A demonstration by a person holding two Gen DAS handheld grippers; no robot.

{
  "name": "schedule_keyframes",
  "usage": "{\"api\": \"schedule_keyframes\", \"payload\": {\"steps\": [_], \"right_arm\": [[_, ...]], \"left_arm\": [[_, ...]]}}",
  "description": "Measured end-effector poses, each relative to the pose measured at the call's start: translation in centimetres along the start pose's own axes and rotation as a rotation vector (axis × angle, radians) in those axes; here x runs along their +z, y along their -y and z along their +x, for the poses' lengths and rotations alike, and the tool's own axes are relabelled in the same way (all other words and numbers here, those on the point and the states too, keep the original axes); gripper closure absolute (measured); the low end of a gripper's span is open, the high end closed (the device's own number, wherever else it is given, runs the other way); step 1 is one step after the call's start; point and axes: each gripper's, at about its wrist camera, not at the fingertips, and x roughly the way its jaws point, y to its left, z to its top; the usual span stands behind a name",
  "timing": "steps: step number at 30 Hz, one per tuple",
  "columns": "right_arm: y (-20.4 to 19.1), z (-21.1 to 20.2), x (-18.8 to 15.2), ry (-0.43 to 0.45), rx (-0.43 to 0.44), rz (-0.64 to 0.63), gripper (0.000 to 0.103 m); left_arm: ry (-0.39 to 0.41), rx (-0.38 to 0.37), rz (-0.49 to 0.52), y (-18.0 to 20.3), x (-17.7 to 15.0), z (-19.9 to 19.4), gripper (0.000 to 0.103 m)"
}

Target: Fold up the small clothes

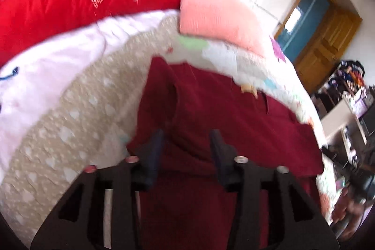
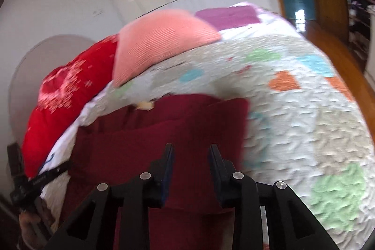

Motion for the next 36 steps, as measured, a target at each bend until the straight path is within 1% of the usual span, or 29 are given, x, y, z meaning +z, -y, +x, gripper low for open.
{"api": "schedule_keyframes", "payload": {"steps": [1, 3, 4, 5, 6, 7, 8, 10, 11, 12, 15, 16, 19, 20, 22, 24, 25, 26, 27, 28, 29, 30, 32, 34, 35, 36], "right_arm": [[-0.4, 0.9, -0.3, -0.030, 0.016, -0.008, 0.075], [-0.7, 3.2, -1.1, -0.105, -0.021, -0.026, 0.074], [-0.7, 4.6, -2.0, -0.175, -0.058, -0.046, 0.074], [-0.7, 5.0, -2.4, -0.191, -0.068, -0.061, 0.074], [-0.7, 4.7, -2.5, -0.172, -0.066, -0.069, 0.074], [-0.7, 4.4, -2.4, -0.170, -0.063, -0.062, 0.074], [-0.5, 3.8, -2.0, -0.167, -0.048, -0.036, 0.074], [-0.2, 2.9, -1.0, -0.115, -0.026, -0.004, 0.074], [-0.1, 2.5, -0.1, -0.084, -0.044, -0.003, 0.074], [-0.1, 2.5, 0.4, -0.073, -0.067, -0.009, 0.074], [0.3, 3.9, 2.2, -0.047, -0.107, -0.021, 0.074], [0.6, 5.0, 2.8, -0.052, -0.124, -0.020, 0.074], [2.8, 8.8, 3.7, -0.101, -0.234, 0.015, 0.074], [3.4, 9.3, 3.8, -0.098, -0.228, 0.029, 0.076], [3.9, 8.9, 4.3, -0.097, -0.199, 0.054, 0.076], [3.5, 6.8, 4.2, -0.110, -0.203, 0.047, 0.074], [3.2, 5.7, 3.7, -0.109, -0.192, 0.037, 0.074], [2.5, 4.1, 2.7, -0.108, -0.160, 0.012, 0.074], [1.9, 3.5, 1.8, -0.111, -0.145, -0.007, 0.074], [1.4, 3.0, 0.7, -0.120, -0.136, -0.032, 0.074], [0.9, 2.9, -0.8, -0.145, -0.153, -0.069, 0.073], [0.7, 3.3, -1.7, -0.156, -0.174, -0.095, 0.073], [0.6, 3.6, -2.6, -0.127, -0.206, -0.150, 0.073], [0.3, 3.1, -2.3, -0.136, -0.215, -0.130, 0.073], [0.0, 2.3, -2.0, -0.134, -0.206, -0.110, 0.073], [-0.3, 1.2, -1.9, -0.121, -0.172, -0.096, 0.073]], "left_arm": [[0.010, -0.002, -0.007, 0.0, 0.3, -0.2, 0.059], [0.021, -0.002, -0.010, 0.1, 1.3, 0.2, 0.058], [0.019, 0.007, 0.002, 0.3, 1.7, 0.7, 0.057], [0.003, 0.033, 0.027, 0.6, 2.1, 1.5, 0.057], [-0.008, 0.051, 0.040, 0.7, 2.1, 2.1, 0.057], [-0.024, 0.070, 0.054, 0.7, 1.9, 2.8, 0.057], [-0.049, 0.082, 0.063, 0.8, 1.8, 3.9, 0.057], [-0.084, 0.095, 0.065, 0.8, 1.5, 5.4, 0.057], [-0.108, 0.109, 0.063, 0.6, 1.5, 6.3, 0.057], [-0.123, 0.119, 0.060, 0.5, 1.3, 7.0, 0.057], [-0.107, 0.123, 0.058, 0.4, 1.2, 7.5, 0.055], [-0.103, 0.122, 0.058, 0.4, 1.2, 7.7, 0.051], [-0.097, 0.125, 0.073, 0.5, 1.1, 8.2, 0.046], [-0.096, 0.129, 0.087, 0.8, 1.0, 8.3, 0.045], [-0.100, 0.125, 0.099, 0.9, 1.0, 8.3, 0.043], [-0.095, 0.116, 0.093, 0.7, 1.0, 8.3, 0.043], [-0.093, 0.113, 0.092, 0.7, 1.0, 8.2, 0.043], [-0.090, 0.111, 0.092, 0.7, 0.9, 8.2, 0.043], [-0.085, 0.112, 0.094, 0.7, 0.8, 8.2, 0.042], [-0.083, 0.113, 0.098, 0.8, 0.8, 8.2, 0.038], [-0.085, 0.114, 0.114, 1.1, 0.7, 8.4, 0.036], [-0.089, 0.121, 0.131, 1.5, 0.7, 8.4, 0.034], [-0.098, 0.125, 0.148, 1.8, 0.6, 8.0, 0.034], [-0.121, 0.110, 0.153, 1.8, 0.5, 7.2, 0.034], [-0.127, 0.094, 0.149, 1.7, 0.3, 6.3, 0.034], [-0.125, 0.080, 0.145, 1.5, 0.1, 5.6, 0.034]]}}
